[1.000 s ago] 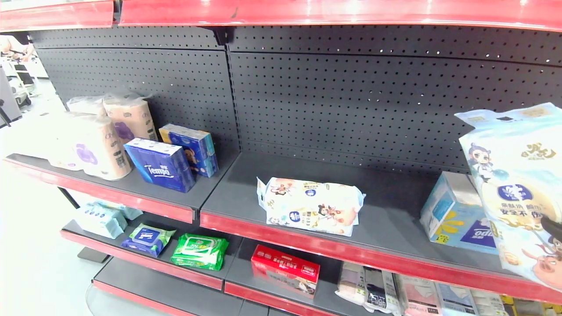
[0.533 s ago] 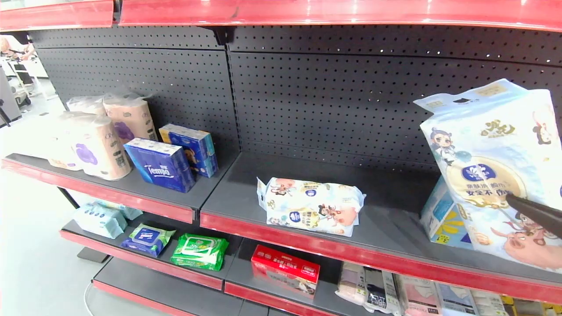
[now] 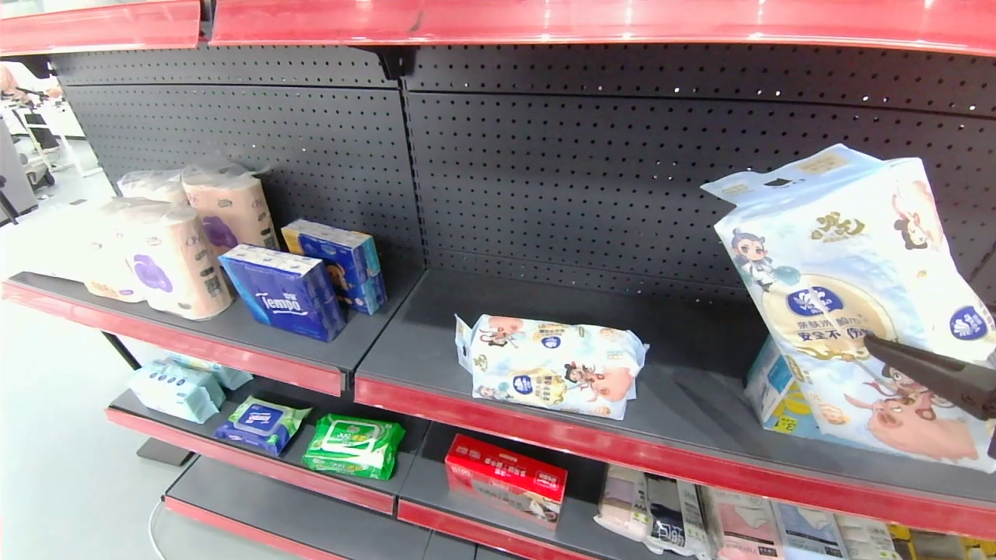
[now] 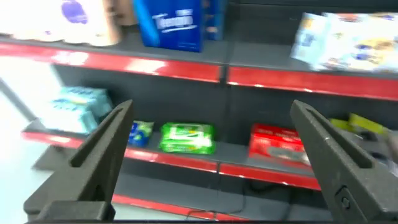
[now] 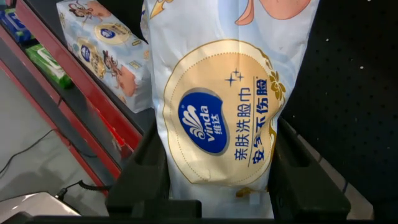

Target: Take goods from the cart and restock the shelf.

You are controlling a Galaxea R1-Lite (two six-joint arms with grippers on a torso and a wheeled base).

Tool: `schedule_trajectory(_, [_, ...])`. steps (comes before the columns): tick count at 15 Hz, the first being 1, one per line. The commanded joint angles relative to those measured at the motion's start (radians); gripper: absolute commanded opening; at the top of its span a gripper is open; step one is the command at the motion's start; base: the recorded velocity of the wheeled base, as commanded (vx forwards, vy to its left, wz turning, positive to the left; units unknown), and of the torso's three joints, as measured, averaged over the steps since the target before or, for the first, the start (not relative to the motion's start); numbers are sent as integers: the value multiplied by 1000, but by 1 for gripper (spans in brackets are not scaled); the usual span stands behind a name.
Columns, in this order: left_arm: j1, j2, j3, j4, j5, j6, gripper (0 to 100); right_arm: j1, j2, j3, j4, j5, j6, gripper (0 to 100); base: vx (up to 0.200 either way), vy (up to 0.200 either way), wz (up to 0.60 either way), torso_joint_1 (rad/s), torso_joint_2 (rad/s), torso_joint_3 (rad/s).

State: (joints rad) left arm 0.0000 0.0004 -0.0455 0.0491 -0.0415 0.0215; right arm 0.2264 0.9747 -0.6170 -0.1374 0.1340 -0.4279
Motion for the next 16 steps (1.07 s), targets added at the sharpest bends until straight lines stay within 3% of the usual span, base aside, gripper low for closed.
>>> schedule_trajectory(1, [0, 0, 27, -60, 15, -3, 100, 1, 13, 3, -1, 1, 0, 0, 0, 0, 0, 0, 0, 0])
schedule_trajectory(3, [0, 0, 46, -106, 41, -17, 100, 2, 16, 2, -1, 1, -2, 0, 0, 0, 0, 0, 0, 0])
schedule_trajectory(4, [0, 0, 46, -106, 31, 11, 100, 10, 22, -4, -1, 1, 0, 0, 0, 0, 0, 0, 0, 0])
schedule_trajectory(5, [0, 0, 46, -106, -11, 86, 100, 18, 29, -7, -1, -1, 0, 0, 0, 0, 0, 0, 0, 0])
schedule_trajectory(6, [0, 0, 46, -103, -66, 55, 100, 19, 32, -12, -1, -1, 0, 0, 0, 0, 0, 0, 0, 0])
schedule_trajectory(7, [0, 0, 44, -103, -66, -31, 100, 21, 39, -21, -1, -1, 0, 0, 0, 0, 0, 0, 0, 0])
schedule_trajectory(8, [0, 4, 44, -103, -58, -37, 100, 21, 42, -26, -1, -1, 0, 0, 0, 0, 0, 0, 0, 0])
schedule_trajectory(9, [3, 4, 44, -103, -14, -37, 100, 21, 44, -32, -1, -1, 1, 0, 0, 0, 0, 0, 0, 0])
schedule_trajectory(10, [3, 1, 46, -104, 178, -44, 100, 21, 48, -36, -1, -1, 3, 0, 0, 0, 0, 0, 0, 0])
schedule_trajectory(11, [3, 1, 46, -106, 204, -44, 100, 21, 53, -38, -1, -1, 3, 0, 0, 0, 0, 0, 0, 0])
schedule_trajectory(13, [3, 1, 46, -104, 192, -32, 100, 21, 59, -36, -1, -1, 3, 0, 0, 0, 0, 0, 0, 0])
schedule_trajectory(14, [2, 0, 46, -101, 54, 25, 100, 21, 71, -41, -2, -1, 3, 0, 0, 0, 0, 0, 0, 0])
schedule_trajectory(15, [2, 0, 46, -51, -21, 6, 100, 21, 78, -53, -1, -1, 4, 0, 0, 0, 0, 0, 0, 0])
schedule_trajectory(16, [2, 0, 44, -43, -3, -32, 100, 21, 91, -64, -2, -1, 6, 0, 0, 0, 0, 0, 0, 0])
